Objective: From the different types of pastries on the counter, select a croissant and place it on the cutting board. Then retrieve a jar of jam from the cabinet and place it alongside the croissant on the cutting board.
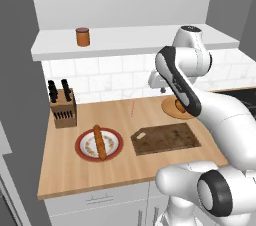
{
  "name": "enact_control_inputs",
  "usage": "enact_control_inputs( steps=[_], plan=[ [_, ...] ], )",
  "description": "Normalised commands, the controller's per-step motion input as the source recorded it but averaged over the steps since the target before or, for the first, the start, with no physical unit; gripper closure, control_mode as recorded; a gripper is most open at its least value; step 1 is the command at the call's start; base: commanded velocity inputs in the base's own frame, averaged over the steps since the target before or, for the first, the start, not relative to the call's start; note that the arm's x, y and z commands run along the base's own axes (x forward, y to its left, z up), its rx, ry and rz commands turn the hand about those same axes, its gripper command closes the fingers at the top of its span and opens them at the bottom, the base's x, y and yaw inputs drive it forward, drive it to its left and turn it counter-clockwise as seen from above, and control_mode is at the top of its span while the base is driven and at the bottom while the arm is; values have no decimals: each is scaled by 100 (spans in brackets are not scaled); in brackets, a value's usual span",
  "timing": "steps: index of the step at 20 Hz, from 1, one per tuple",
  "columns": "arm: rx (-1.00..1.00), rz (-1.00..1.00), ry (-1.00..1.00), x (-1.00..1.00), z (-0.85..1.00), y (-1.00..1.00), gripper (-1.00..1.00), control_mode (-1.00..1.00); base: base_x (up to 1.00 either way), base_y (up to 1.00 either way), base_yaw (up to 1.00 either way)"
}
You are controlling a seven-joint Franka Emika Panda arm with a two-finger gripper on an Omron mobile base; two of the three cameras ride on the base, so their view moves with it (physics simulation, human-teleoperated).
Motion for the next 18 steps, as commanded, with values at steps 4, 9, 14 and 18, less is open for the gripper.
enact_control_inputs(
  steps=[4,9,14,18],
  plan=[
    [-4,-1,-1,1,33,9,-100,-100,0,0,0],
    [-9,1,-3,0,65,24,-100,-100,0,0,0],
    [-12,2,-13,-1,60,13,-100,-100,0,0,0],
    [0,23,-17,-22,49,0,-100,-100,0,0,0]
  ],
)
